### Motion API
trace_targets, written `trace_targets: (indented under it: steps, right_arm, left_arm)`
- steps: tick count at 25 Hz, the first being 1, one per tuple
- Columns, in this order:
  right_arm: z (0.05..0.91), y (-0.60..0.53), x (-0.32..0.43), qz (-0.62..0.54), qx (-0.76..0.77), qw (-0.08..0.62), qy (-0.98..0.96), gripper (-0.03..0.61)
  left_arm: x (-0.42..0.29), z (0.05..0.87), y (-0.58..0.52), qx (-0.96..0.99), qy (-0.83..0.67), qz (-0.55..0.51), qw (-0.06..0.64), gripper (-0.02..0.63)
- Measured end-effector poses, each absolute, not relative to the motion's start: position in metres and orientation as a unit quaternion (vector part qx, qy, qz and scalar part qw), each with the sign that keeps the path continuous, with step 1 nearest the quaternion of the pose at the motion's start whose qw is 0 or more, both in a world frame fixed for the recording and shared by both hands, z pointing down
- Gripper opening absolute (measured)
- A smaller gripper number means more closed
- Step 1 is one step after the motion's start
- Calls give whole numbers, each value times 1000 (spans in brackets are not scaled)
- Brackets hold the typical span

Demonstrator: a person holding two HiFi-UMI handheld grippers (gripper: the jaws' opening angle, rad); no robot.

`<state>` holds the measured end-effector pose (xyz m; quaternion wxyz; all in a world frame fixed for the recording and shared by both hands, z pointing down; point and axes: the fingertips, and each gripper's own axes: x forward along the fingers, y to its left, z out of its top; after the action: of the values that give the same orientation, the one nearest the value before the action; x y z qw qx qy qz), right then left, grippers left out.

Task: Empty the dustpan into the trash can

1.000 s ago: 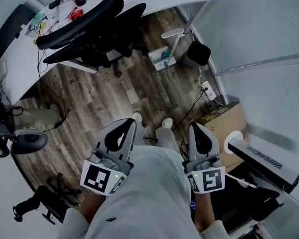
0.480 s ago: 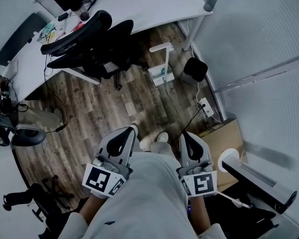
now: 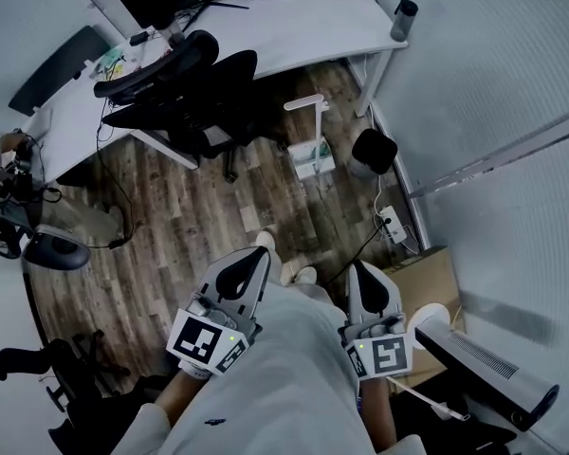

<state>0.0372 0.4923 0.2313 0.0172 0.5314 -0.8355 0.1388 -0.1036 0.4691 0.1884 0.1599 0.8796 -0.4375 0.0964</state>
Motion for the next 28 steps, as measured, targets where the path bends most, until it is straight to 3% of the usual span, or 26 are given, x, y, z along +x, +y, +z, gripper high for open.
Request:
trace_targets:
  steps: [13, 28]
  right_arm:
    - [228, 445, 48, 123, 528, 14, -840, 11]
    - [210, 252, 29, 116, 536, 11, -836, 11]
  left_arm:
    - [-96, 199, 413, 877, -437, 83, 182, 8]
    - [-109, 194, 215, 892, -406, 81, 181, 8]
